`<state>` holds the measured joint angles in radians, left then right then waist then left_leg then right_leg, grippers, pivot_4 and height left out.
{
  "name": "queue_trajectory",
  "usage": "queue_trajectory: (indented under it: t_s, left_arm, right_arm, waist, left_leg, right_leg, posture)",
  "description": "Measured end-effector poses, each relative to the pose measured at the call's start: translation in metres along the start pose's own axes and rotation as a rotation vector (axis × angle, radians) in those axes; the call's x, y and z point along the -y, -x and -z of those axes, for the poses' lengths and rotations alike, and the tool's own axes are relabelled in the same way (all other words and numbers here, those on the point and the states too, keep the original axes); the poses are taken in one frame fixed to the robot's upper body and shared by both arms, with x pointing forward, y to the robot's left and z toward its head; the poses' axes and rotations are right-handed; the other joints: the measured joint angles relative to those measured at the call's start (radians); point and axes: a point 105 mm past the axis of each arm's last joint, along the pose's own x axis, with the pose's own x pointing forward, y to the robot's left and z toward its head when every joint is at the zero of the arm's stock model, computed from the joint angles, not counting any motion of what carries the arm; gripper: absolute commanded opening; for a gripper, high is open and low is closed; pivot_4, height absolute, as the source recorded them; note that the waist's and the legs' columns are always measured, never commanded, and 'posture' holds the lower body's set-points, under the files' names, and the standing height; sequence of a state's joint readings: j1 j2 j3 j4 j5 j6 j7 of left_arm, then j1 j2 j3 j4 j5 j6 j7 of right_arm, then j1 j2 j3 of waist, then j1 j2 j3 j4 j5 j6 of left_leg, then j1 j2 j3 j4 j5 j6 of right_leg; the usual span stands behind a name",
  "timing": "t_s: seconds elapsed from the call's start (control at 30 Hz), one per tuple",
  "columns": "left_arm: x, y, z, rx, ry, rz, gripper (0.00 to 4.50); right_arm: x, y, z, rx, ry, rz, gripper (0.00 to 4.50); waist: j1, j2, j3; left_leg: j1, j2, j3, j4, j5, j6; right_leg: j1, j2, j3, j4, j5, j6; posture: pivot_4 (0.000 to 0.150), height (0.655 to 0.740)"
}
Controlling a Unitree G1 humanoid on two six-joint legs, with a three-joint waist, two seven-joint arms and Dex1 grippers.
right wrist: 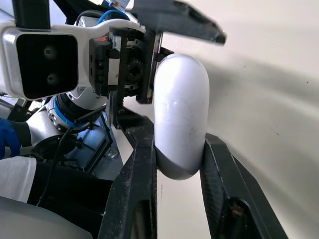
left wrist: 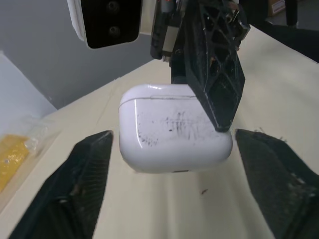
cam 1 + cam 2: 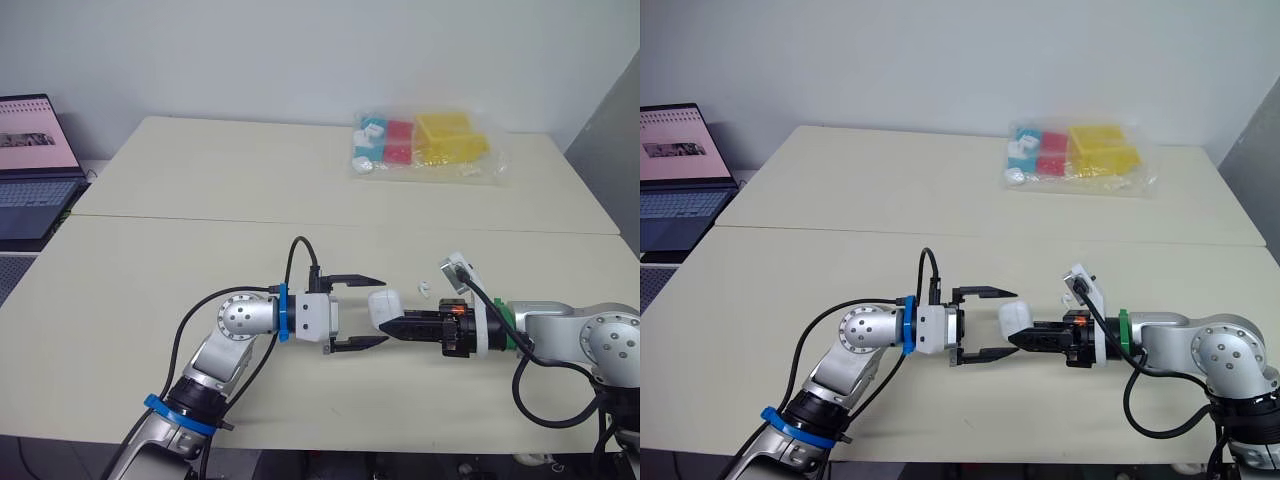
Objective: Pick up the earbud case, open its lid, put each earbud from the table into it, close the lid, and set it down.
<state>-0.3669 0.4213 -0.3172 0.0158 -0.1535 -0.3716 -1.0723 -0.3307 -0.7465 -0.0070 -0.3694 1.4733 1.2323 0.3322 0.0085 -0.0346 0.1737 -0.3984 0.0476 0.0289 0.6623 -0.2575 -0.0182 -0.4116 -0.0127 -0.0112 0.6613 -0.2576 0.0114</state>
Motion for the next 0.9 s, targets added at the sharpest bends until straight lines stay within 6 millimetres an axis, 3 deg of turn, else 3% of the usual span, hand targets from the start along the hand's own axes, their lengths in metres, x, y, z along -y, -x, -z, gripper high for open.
queue_trajectory:
  t_s: [0.17,0.23,0.3,0.37,0.43,0.57,0.67,0.9]
  left_arm:
    - [-0.002,0.005,0.007,-0.066,0.034,0.019,4.50]
    - [0.003,0.018,0.025,-0.194,0.245,0.044,4.50]
    - [0.014,0.033,0.038,-0.296,0.494,0.051,4.50]
    - [0.020,0.039,0.038,-0.335,0.592,0.069,4.50]
    - [0.019,0.035,0.031,-0.335,0.671,0.070,4.50]
    - [0.008,0.023,0.016,-0.312,0.656,0.065,4.50]
    - [-0.008,0.010,0.011,-0.313,0.582,0.008,4.50]
    - [-0.020,-0.012,-0.002,-0.319,0.483,0.006,4.50]
  right_arm:
    - [0.001,0.000,0.000,-0.001,0.003,0.005,0.75]
    - [0.003,0.003,-0.004,-0.004,0.032,0.031,0.75]
    - [0.015,0.019,-0.012,-0.068,0.146,0.149,0.75]
    - [0.027,0.039,-0.020,-0.143,0.277,0.281,0.75]
    - [0.029,0.047,-0.027,-0.204,0.420,0.326,0.75]
    - [0.035,0.051,-0.022,-0.420,0.716,0.352,0.75]
    - [0.035,0.054,-0.031,-0.533,0.938,0.354,0.75]
    - [0.030,0.035,-0.031,-0.572,1.038,0.250,0.75]
  waist:
    - [-0.001,0.000,0.000]
    - [-0.010,0.000,0.000]
    - [-0.013,0.005,0.003]
    - [-0.012,0.006,0.004]
    - [-0.010,0.006,0.004]
    - [-0.010,0.009,0.006]
    - [-0.011,0.009,0.006]
    - [-0.011,0.009,0.006]
  left_leg:
    - [0.000,0.000,0.000,0.000,0.000,0.000]
    - [0.000,0.000,-0.001,0.000,0.000,0.000]
    - [-0.001,0.000,-0.001,0.000,0.000,0.000]
    - [-0.002,0.000,-0.001,0.000,0.000,0.000]
    - [-0.002,0.000,-0.001,-0.001,0.000,0.000]
    - [-0.004,-0.001,0.001,-0.001,0.000,0.000]
    - [-0.004,-0.002,0.002,0.000,0.000,0.000]
    - [-0.004,-0.001,0.001,0.000,0.000,0.000]
  right_leg:
    - [0.000,0.000,0.000,0.000,0.000,0.000]
    - [0.000,0.000,0.000,0.000,0.000,0.000]
    - [-0.003,0.000,0.001,0.001,0.000,0.001]
    - [-0.004,-0.001,0.001,0.001,0.000,0.001]
    - [-0.004,0.000,0.000,0.000,-0.001,0.001]
    - [-0.008,0.000,0.001,0.001,-0.001,0.001]
    - [-0.008,0.001,0.001,0.001,-0.001,0.001]
    - [-0.009,0.004,0.003,0.002,-0.001,0.001]
  posture:
    - [0.150,0.7364]
    - [0.150,0.7364]
    - [0.150,0.7364]
    - [0.150,0.7364]
    - [0.150,0.7364]
    - [0.150,0.7364]
    - [0.150,0.7364]
    - [0.150,0.7364]
